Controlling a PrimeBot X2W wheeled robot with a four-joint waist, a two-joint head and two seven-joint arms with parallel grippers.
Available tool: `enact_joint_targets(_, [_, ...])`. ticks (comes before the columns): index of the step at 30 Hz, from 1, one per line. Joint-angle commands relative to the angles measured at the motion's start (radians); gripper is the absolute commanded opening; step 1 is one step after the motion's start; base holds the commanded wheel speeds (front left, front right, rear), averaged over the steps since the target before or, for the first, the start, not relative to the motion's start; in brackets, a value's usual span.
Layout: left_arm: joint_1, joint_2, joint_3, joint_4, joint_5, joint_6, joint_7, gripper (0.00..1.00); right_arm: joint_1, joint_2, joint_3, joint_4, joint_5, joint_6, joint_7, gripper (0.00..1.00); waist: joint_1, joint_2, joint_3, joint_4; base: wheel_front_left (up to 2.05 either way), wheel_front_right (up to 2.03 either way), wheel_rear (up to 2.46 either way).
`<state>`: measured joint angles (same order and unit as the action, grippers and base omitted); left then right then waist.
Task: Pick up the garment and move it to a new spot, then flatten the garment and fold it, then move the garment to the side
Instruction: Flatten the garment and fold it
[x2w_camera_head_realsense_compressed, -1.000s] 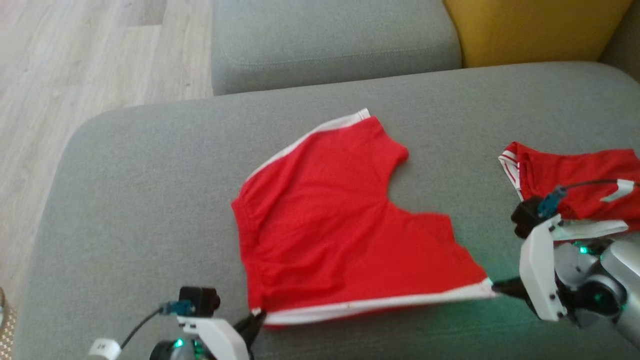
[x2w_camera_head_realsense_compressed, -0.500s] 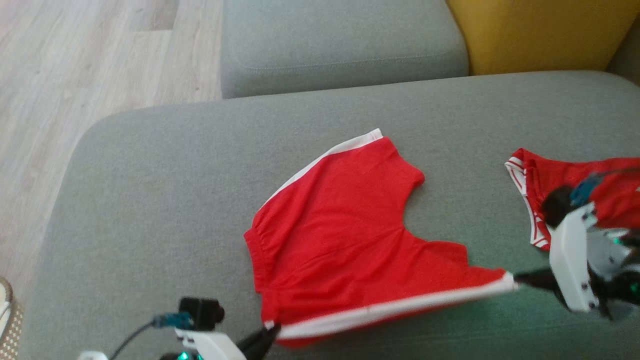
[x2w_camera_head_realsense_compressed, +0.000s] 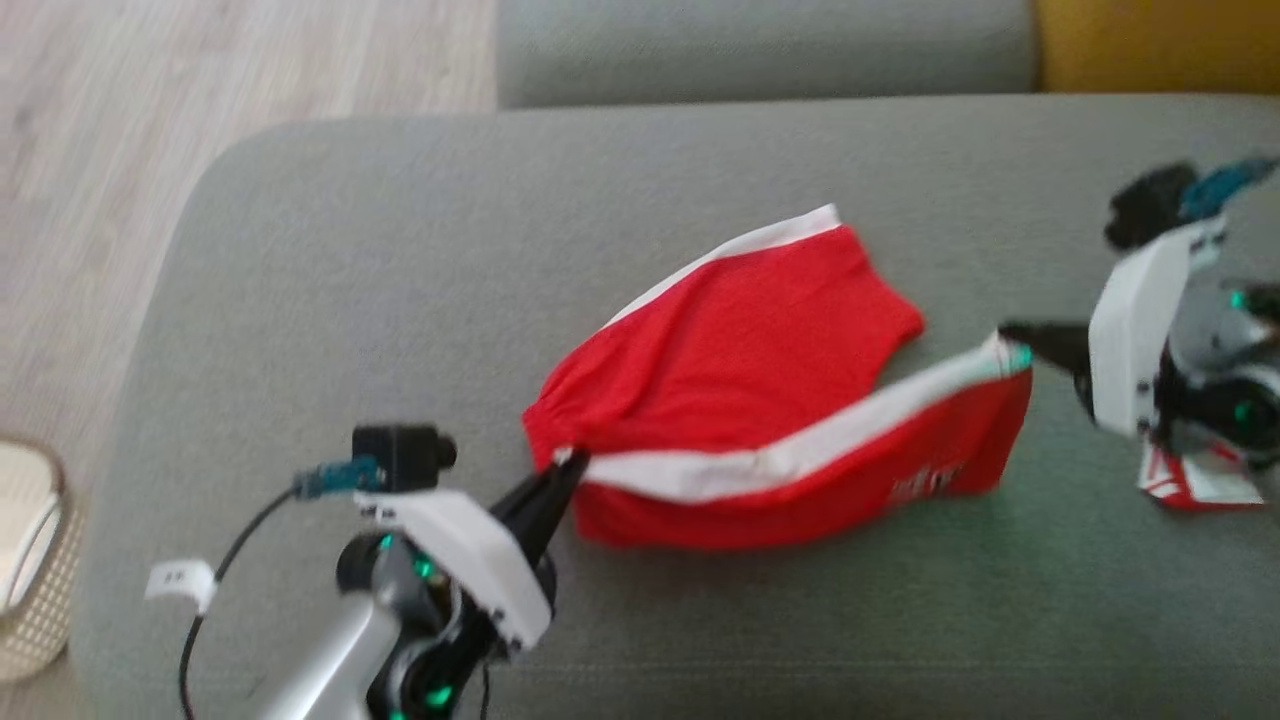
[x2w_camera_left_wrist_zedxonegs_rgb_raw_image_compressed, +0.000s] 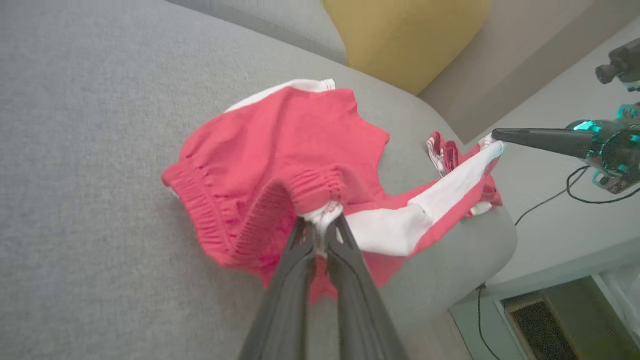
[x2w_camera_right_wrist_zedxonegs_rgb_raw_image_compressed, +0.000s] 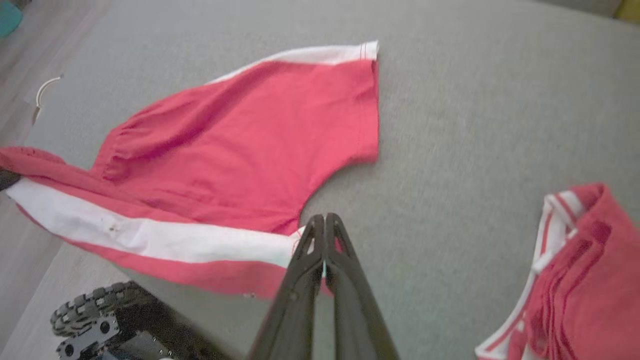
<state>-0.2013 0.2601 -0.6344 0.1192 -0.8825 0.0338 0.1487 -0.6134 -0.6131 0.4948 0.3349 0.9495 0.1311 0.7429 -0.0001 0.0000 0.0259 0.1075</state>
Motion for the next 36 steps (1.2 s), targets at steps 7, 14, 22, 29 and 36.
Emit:
enact_joint_targets(7, [-0.156, -0.051, 0.061, 0.066, 0.012, -0.017, -0.053, 0.0, -0.156, 0.045, -0.015, 0.075, -0.064, 0.0, -0.086, 0.0, 0.0001, 0.0, 0.11, 0.079, 0.0, 0.0, 0.0])
enact_joint_targets(14, [-0.244, -0.101, 0.059, 0.19, 0.032, -0.039, -0.107, 0.0, -0.262, 0.065, 0.036, 0.167, -0.102, 0.0, -0.175, 0.0, 0.0001, 0.0, 0.189, 0.127, 0.0, 0.0, 0.0])
enact_joint_targets(22, [-0.32, -0.164, 0.067, 0.313, 0.021, -0.073, -0.186, 0.0, -0.358, 0.065, 0.084, 0.267, -0.114, 0.0, -0.302, 0.0, 0.0001, 0.0, 0.259, 0.166, 0.0, 0.0, 0.0])
enact_joint_targets(29, [-0.379, -0.19, 0.063, 0.398, 0.016, -0.086, -0.238, 0.0, -0.409, 0.067, 0.127, 0.342, -0.11, 0.0, -0.363, 0.0, 0.0001, 0.0, 0.295, 0.178, 0.0, 0.0, 0.0])
enact_joint_targets(36, [-0.453, -0.206, 0.042, 0.488, -0.007, -0.096, -0.285, 0.0, -0.472, 0.078, 0.173, 0.435, -0.105, 0.0, -0.43, 0.0, 0.0001, 0.0, 0.333, 0.187, 0.0, 0.0, 0.0])
